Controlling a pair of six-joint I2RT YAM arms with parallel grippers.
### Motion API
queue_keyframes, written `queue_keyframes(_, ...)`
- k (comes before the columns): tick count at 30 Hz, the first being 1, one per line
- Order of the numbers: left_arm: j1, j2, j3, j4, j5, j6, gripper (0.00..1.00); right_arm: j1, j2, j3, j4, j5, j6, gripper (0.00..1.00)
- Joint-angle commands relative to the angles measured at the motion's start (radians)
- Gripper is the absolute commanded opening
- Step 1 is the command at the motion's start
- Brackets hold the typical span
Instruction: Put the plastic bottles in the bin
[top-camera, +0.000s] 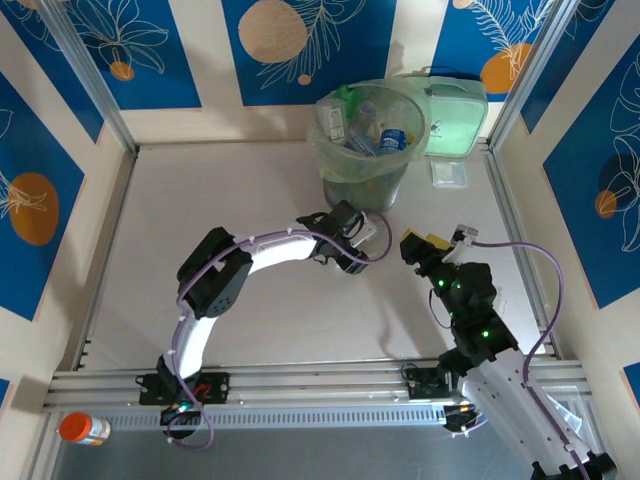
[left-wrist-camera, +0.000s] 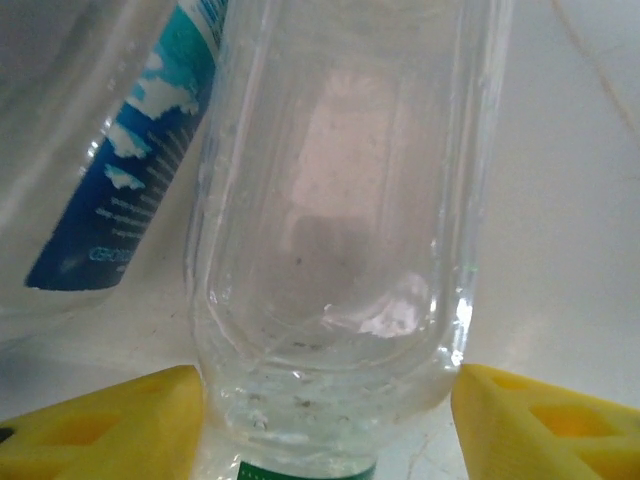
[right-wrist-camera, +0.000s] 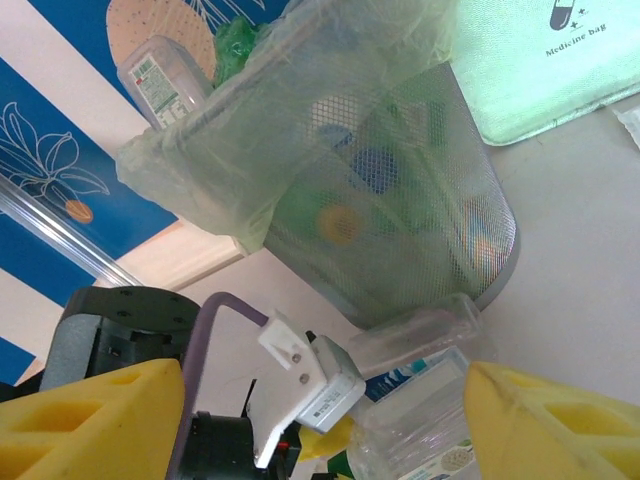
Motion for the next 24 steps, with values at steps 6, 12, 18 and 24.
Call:
queue_keyframes(6,-0.010,0.023,-0.010,-0.004,-0.092,0.024,0.51,-0.008,0.005,-0.009,0.037,-0.012,0.013,0.74)
queue_keyframes(12,-0.014,-0.066,-0.089,0.051,-0.071,0.006,0.35,-0.008,0.000,-0.008,0.031,-0.007,0.013,0.74)
queue_keyframes(18,-0.026,-0.217,-0.227,0.118,-0.067,-0.038,0.29,-0.008,-0.023,-0.009,0.017,0.003,0.019,0.74)
queue_keyframes(24,-0.026,-0.448,-0.447,0.261,-0.095,-0.144,0.25,-0.008,-0.042,-0.017,0.018,-0.012,0.028,0.74)
